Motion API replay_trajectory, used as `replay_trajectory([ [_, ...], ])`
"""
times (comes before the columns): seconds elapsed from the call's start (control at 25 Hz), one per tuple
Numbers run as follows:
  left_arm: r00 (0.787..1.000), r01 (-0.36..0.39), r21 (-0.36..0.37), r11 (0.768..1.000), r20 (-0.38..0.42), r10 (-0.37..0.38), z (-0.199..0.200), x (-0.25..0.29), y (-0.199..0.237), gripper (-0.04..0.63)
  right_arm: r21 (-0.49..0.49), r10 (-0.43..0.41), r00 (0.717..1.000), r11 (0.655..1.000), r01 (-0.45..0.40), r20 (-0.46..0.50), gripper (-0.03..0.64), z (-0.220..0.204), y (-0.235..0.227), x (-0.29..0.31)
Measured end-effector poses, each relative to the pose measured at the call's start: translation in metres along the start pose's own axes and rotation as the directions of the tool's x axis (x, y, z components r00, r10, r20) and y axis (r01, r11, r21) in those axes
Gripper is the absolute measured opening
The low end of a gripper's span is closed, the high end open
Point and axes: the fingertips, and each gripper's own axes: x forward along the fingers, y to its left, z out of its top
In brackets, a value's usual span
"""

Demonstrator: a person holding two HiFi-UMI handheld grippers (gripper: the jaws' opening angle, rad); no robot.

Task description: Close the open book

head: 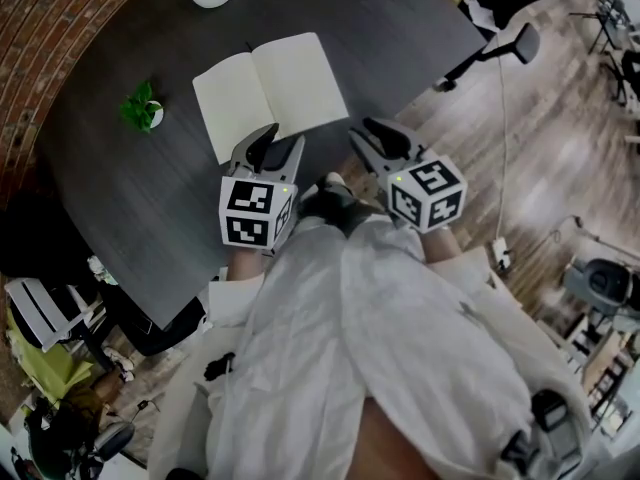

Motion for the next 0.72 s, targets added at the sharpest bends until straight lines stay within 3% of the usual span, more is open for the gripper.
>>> replay_trajectory([
  [0.28, 0.998, 0.001, 0.040, 0.999, -0.059, 0.001, -0.005, 0.012, -0.001, 0.164, 0.017, 0.005, 0.999, 1.000, -0.004, -0.041, 0.103, -0.006, -0.013, 0.007],
  [0.44, 0.991, -0.033, 0.159, 0.987, -0.122, 0.052, -0.013, 0.020, 0.005, 0.169, 0.024, 0.016, 0.999, 1.000, -0.014, -0.052, 0.103, -0.008, -0.018, 0.014],
  [0.72, 0.972, -0.017, 0.360, 0.933, -0.213, 0.100, -0.027, 0.038, 0.008, 0.178, 0.030, 0.025, 0.997, 0.999, -0.023, -0.077, 0.103, -0.013, -0.028, 0.022],
])
